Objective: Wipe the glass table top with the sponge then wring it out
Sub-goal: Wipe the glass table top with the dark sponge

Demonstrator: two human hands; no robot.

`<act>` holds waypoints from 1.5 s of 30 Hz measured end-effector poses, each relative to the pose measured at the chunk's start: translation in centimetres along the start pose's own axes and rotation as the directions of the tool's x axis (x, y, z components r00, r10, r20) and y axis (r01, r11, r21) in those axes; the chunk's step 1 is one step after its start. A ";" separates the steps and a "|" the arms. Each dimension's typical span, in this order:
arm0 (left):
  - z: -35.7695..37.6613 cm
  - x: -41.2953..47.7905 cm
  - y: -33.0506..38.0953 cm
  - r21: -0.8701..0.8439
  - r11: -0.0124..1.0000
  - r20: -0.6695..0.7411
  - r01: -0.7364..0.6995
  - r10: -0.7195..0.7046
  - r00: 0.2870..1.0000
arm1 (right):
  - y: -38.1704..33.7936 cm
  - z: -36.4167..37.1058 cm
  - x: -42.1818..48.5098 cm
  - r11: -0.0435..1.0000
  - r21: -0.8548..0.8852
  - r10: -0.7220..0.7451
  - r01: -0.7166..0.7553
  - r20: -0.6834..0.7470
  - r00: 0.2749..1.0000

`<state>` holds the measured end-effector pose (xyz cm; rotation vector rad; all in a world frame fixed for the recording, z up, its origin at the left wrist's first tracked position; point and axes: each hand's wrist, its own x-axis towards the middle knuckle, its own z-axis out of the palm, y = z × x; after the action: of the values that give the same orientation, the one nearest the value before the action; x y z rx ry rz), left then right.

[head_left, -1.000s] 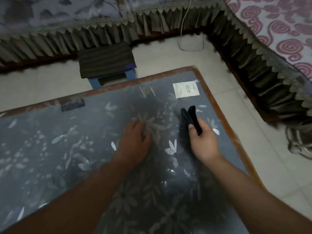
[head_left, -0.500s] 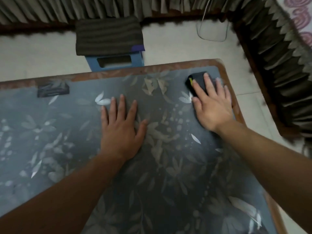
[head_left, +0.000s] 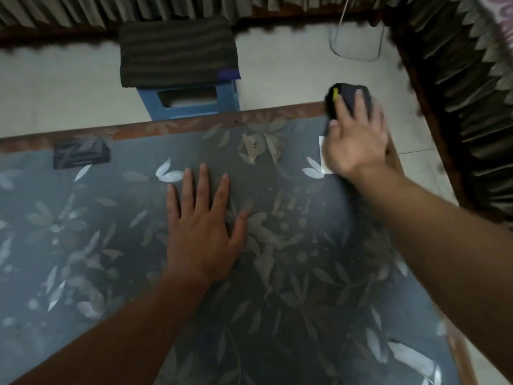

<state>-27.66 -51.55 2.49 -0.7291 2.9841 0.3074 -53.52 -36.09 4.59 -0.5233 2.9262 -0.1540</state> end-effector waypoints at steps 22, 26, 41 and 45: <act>-0.1 0.0 0.0 -0.030 1.000 -0.012 0.006 -0.006 1.000 | 1.7 -0.2 -1.4 1.000 -0.004 -0.013 0.013 -0.021 1.000; -0.1 -0.1 0.0 -0.023 1.000 -0.016 0.002 -0.003 1.000 | -1.3 2.1 -10.8 0.866 -0.084 -0.487 0.493 0.076 0.870; -0.2 -0.1 0.1 -0.021 1.000 -0.026 0.006 -0.007 1.000 | 3.5 1.4 -12.7 0.798 -0.095 -0.584 0.596 0.126 0.802; 0.0 -0.1 0.0 -0.029 1.000 -0.043 0.003 -0.004 0.999 | 5.0 0.3 -6.6 1.000 -0.001 -0.012 0.012 0.005 1.000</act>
<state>-27.59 -51.47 2.48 -0.7526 3.0245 0.3396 -49.08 -29.12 4.59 -0.5404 2.9187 -0.1517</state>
